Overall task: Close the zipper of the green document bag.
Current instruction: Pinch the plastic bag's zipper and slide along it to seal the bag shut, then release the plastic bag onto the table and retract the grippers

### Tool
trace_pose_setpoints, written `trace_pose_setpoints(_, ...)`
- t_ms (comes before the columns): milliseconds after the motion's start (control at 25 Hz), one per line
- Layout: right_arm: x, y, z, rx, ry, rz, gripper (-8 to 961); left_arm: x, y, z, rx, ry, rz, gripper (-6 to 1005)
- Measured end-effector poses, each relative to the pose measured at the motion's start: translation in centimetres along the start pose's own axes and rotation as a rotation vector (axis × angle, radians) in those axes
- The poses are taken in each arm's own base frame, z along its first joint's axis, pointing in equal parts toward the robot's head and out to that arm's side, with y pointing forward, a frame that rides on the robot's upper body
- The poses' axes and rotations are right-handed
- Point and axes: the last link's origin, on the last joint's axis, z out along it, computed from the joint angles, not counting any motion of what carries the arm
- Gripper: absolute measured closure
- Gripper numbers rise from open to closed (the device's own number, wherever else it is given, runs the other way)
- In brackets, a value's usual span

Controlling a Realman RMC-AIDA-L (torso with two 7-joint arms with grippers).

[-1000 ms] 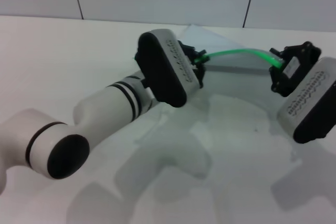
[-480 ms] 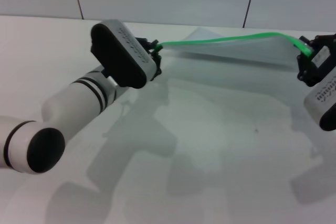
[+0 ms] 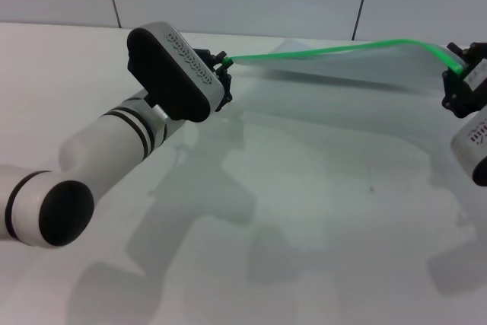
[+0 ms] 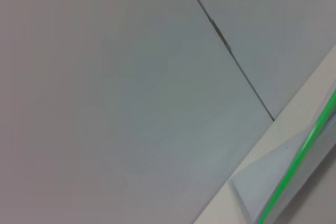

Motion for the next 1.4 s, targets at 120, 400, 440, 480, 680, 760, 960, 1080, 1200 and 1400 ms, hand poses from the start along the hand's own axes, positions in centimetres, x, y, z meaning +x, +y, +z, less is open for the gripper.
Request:
trace_pose_setpoints(120,0.1,0.0,-0.3,0.014,-0.003,0.002,772,0.5,-0.4,0.1,0.023,0.017,-0.032,887)
trace_pose_setpoints(400,0.3,-1.4,-2.2,0.199,-0.094,0.118,748,1.8,-1.4,-0.2,0.084,0.074,-0.126,838)
trace_pose_setpoints(440,0.2,-1.7,-2.6,0.247,-0.126,0.170,726,1.9,-1.5,-0.4,0.095,0.083,-0.141,831)
trace_pose_setpoints(480,0.0,-1.9,-3.0,0.289,-0.152,0.211,705,1.9,-1.6,-0.5,0.105,0.091,-0.153,823)
trace_pose_setpoints(680,0.0,-1.7,-4.1,0.431,-0.232,0.308,596,2.9,-1.9,-1.7,0.158,0.168,-0.247,722)
trace_pose_setpoints(760,-0.1,-1.3,-4.0,0.444,-0.245,0.331,552,3.4,-1.8,-2.3,0.173,0.201,-0.278,641)
trace_pose_setpoints(960,-0.3,-0.2,-2.9,0.422,-0.254,0.384,388,2.8,-2.4,-3.7,0.270,0.252,-0.329,458)
trace_pose_setpoints(1080,0.0,-0.1,-2.9,0.473,-0.257,0.442,307,1.9,-3.3,-4.6,0.345,0.296,-0.416,354)
trace_pose_setpoints(1200,0.4,0.4,-2.8,0.527,-0.266,0.489,308,0.7,-4.1,-5.7,0.404,0.340,-0.519,323)
trace_pose_setpoints(1400,1.5,1.7,-0.8,0.522,-0.197,0.570,311,-0.9,-3.8,-6.7,0.442,0.379,-0.533,325)
